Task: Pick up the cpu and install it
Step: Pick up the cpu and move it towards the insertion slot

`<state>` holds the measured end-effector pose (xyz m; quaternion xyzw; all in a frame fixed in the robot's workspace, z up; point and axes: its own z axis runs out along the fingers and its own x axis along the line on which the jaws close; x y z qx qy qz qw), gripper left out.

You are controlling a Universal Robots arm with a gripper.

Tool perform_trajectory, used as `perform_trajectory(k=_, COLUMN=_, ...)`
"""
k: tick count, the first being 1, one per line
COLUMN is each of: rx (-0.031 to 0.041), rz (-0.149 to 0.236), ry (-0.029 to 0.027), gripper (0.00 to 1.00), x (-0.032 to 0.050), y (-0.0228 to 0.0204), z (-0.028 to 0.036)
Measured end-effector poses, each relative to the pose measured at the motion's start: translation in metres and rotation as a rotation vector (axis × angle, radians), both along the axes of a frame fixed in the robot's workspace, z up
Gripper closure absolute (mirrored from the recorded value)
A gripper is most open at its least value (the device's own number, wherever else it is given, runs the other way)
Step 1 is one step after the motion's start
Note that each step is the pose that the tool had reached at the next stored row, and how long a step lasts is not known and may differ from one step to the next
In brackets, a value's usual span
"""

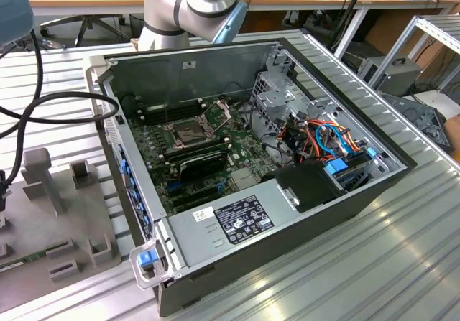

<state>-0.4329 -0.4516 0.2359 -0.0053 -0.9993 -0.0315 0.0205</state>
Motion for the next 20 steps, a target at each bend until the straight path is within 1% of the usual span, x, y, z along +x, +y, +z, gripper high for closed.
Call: perform_trajectory(k=20, rx=0.0023, rz=0.000, ry=0.0000, gripper=0.45, x=0.0000, y=0.0000, z=0.0067)
